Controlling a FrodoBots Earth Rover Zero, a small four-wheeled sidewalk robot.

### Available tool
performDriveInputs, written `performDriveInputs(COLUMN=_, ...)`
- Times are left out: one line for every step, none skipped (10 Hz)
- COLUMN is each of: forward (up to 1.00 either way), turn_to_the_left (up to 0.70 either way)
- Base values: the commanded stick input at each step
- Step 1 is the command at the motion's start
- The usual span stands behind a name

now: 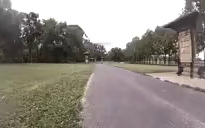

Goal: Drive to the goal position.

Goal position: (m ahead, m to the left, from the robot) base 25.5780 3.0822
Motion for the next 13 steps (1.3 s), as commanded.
performDriveInputs(forward=0.7, turn_to_the_left=0.0)
performDriveInputs(forward=0.7, turn_to_the_left=0.0)
performDriveInputs(forward=0.7, turn_to_the_left=0.0)
performDriveInputs(forward=0.7, turn_to_the_left=0.0)
performDriveInputs(forward=0.7, turn_to_the_left=0.0)
performDriveInputs(forward=0.7, turn_to_the_left=0.0)
performDriveInputs(forward=0.7, turn_to_the_left=0.0)
performDriveInputs(forward=0.7, turn_to_the_left=-0.01)
performDriveInputs(forward=0.7, turn_to_the_left=-0.14)
performDriveInputs(forward=0.7, turn_to_the_left=-0.14)
performDriveInputs(forward=0.7, turn_to_the_left=-0.14)
performDriveInputs(forward=0.7, turn_to_the_left=-0.14)
performDriveInputs(forward=0.7, turn_to_the_left=0.0)
